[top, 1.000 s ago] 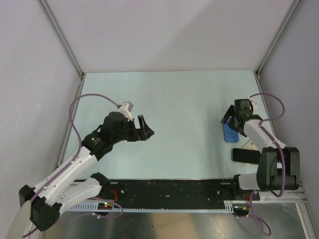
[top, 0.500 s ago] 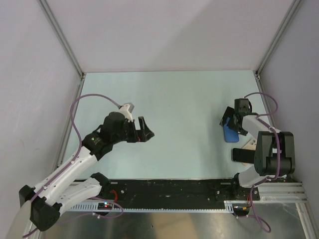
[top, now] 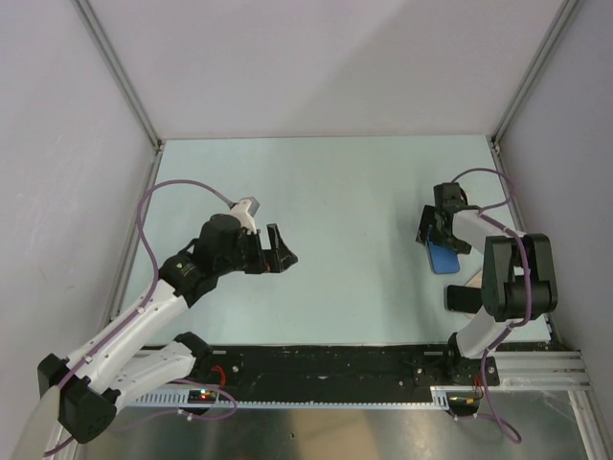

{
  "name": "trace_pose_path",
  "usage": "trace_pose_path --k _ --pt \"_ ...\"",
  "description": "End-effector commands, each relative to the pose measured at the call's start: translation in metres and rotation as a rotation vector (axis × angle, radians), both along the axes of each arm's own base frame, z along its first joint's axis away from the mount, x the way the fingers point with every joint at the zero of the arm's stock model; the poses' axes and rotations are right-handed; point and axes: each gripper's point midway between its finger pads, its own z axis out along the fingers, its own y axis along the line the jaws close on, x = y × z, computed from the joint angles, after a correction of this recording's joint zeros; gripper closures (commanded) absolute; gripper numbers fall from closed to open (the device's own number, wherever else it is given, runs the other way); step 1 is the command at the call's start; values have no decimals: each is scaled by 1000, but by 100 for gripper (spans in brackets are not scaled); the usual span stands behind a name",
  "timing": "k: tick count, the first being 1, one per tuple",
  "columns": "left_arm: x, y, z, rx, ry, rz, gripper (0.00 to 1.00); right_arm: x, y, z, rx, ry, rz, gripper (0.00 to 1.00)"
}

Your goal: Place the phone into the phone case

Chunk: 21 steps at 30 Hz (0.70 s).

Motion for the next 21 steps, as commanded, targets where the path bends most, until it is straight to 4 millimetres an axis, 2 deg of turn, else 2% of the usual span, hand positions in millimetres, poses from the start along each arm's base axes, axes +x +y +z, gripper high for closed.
trace_pose_path --k 1,3,7,17,21 --pt "5 -5 22 -23 -48 -31 0 3 -2 -4 -58 40 9 0" --pt "5 -5 21 -22 -45 -31 0 2 -2 -6 -59 48 10 2" --pt "6 -7 21 -24 -37 -30 0 3 7 -6 -15 47 31 11" --pt "8 -8 18 -29 -15 -10 0 2 40 2 91 26 75 49" --pt "12 -7 13 -29 12 26 0 1 56 9 146 10 84 53"
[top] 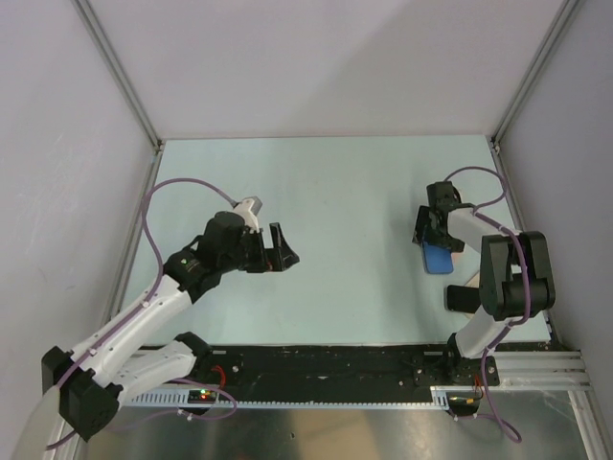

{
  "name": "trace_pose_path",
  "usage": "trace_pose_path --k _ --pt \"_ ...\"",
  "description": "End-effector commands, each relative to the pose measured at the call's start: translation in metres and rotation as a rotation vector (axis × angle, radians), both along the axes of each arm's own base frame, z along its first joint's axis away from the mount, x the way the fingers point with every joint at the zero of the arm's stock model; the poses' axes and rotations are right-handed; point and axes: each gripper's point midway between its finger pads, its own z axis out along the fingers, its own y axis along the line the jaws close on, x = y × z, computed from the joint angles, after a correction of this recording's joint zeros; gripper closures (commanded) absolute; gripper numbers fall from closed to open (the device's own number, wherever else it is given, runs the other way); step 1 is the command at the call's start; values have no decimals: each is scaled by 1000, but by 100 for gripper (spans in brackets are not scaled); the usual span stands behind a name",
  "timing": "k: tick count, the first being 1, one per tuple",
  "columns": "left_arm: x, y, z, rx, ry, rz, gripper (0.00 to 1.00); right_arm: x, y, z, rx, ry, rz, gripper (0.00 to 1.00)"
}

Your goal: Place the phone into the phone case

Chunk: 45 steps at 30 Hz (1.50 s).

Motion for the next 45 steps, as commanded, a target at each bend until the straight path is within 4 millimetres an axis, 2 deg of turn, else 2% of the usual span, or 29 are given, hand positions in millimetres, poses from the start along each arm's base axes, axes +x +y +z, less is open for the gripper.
trace_pose_path --k 1,4,8,10,14,20,24,32,40,45 --pt "12 -3 15 -34 -13 44 0 0 48 12 188 -21 31 54" --pt "19 -6 6 -51 9 85 0 -1 62 18 251 -32 29 56" --pt "29 -19 -6 -121 29 112 1 -2 86 28 329 -55 27 57" --pt "39 -29 -11 -170 11 119 3 -3 104 34 388 -60 36 57" --pt "53 -53 -23 -268 -18 112 10 -7 139 43 500 -62 49 59" --pt "59 -97 -42 -232 -76 27 16 -12 186 52 669 -38 59 61" --pt "59 -126 -54 -218 -103 -54 19 -12 210 54 780 -9 59 63" --pt "68 -164 -90 -192 -97 -145 23 -13 234 51 868 28 70 64" --pt "79 -175 -116 -145 -87 -159 27 -14 240 44 888 51 81 64" --pt "75 -182 -124 -150 -61 -185 42 -11 241 44 895 51 79 64"
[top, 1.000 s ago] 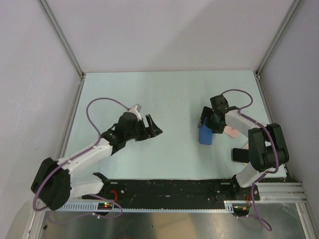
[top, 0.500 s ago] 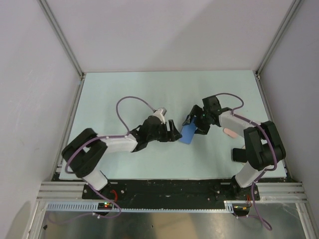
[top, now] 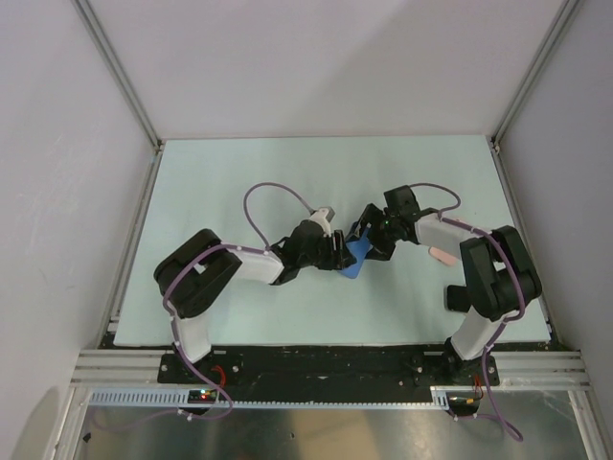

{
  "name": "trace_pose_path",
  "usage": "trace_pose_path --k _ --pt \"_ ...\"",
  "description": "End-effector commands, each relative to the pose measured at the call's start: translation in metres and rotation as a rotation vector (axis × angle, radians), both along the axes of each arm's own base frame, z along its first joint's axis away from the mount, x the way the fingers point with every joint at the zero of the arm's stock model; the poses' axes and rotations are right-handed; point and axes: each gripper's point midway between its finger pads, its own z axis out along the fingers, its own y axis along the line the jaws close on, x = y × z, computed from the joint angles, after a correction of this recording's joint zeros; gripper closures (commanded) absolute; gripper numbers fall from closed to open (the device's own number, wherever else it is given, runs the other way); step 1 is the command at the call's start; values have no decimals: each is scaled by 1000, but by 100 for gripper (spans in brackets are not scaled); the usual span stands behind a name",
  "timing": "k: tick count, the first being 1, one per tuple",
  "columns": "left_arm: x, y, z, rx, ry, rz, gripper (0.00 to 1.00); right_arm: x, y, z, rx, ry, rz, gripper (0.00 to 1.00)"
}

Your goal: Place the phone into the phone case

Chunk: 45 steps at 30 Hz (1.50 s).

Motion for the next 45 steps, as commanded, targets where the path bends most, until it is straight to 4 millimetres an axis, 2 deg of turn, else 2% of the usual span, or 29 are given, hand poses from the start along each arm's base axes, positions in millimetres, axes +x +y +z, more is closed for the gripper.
trace_pose_path --k 1,5,7,8,10,12,14,16,18,22,24,27,31,34,40,45 --pt "5 -19 16 -50 -58 -46 48 11 11 14 57 -39 11 64" --pt "2 -21 20 -69 -53 -50 74 14 10 16 51 -48 8 61" --pt "1 -21 27 -84 -59 -48 88 14 6 17 26 -57 1 50" --pt "1 -20 32 -92 -63 -46 93 15 2 18 -3 -71 -6 41" --pt "0 -18 43 -110 -74 -38 98 18 -12 22 -81 -107 -32 27" --pt "1 -15 56 -132 -90 -14 100 22 -32 33 -180 -160 -72 19" --pt "2 -10 69 -153 -96 18 100 25 -61 45 -304 -212 -132 13" --pt "1 -4 79 -168 -88 53 100 24 -98 59 -436 -245 -217 7" --pt "0 3 91 -186 -86 83 100 18 -144 69 -559 -243 -322 4" --pt "-7 20 113 -196 -96 128 100 11 -222 70 -699 -177 -482 2" --pt "-10 28 123 -189 -105 142 100 12 -248 66 -726 -148 -533 1" --pt "-17 40 139 -177 -131 143 100 16 -271 58 -725 -118 -579 1" --pt "-19 61 153 -132 -170 177 100 27 -286 45 -727 -96 -596 1" --pt "-23 73 159 -114 -180 186 100 31 -289 28 -739 -49 -585 1" --pt "-27 92 169 -102 -204 204 100 39 -282 -5 -719 12 -537 1" --pt "-26 101 173 -104 -215 217 100 42 -274 -20 -737 29 -502 1"
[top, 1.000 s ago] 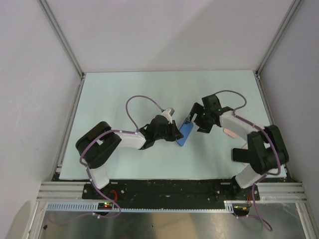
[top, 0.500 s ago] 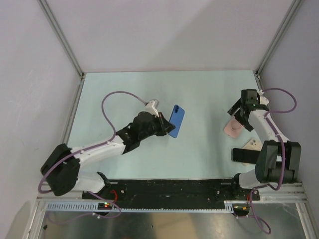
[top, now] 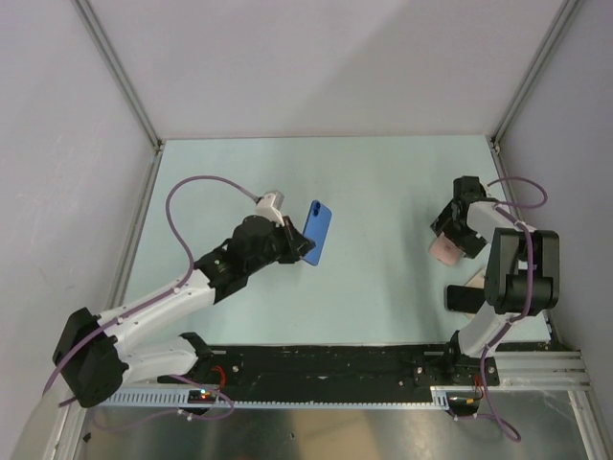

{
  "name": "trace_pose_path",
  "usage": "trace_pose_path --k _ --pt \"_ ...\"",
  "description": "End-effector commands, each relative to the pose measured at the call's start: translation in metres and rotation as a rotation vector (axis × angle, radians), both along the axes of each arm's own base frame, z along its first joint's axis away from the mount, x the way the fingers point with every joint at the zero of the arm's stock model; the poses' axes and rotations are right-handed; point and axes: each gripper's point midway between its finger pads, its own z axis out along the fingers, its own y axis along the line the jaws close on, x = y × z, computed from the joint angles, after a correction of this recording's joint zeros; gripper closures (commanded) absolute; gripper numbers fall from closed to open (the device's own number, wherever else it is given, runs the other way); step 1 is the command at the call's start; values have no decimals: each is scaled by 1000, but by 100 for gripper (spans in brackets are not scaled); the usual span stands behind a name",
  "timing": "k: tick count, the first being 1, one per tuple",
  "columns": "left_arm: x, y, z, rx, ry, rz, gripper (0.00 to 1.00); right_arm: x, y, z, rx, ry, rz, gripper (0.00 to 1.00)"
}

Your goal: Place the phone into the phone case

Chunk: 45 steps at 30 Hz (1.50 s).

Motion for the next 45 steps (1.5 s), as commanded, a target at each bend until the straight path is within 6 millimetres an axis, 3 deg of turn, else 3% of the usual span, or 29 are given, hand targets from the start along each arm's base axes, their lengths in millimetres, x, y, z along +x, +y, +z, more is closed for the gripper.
trace_pose_path --k 1,13,17,20,25,30,34,39,45 --pt "7 10 25 -31 -86 25 100 21 3 5 -35 -42 27 1" --pt "5 11 26 -47 -78 17 100 14 10 -10 -44 60 63 4" --pt "3 18 29 -50 -74 33 100 16 27 -6 9 48 119 24" --pt "6 30 28 -41 -65 76 100 24 68 5 113 -5 228 35" --pt "12 44 6 -28 9 125 100 27 161 35 334 -114 419 39" --pt "12 43 -22 -12 78 130 100 16 253 60 527 -187 581 40" --pt "11 36 -42 -5 135 108 100 2 310 71 653 -210 662 39" --pt "15 31 -63 -3 190 103 100 -15 361 73 762 -213 739 39" --pt "20 22 -78 -9 223 77 100 -24 390 71 802 -227 787 38"
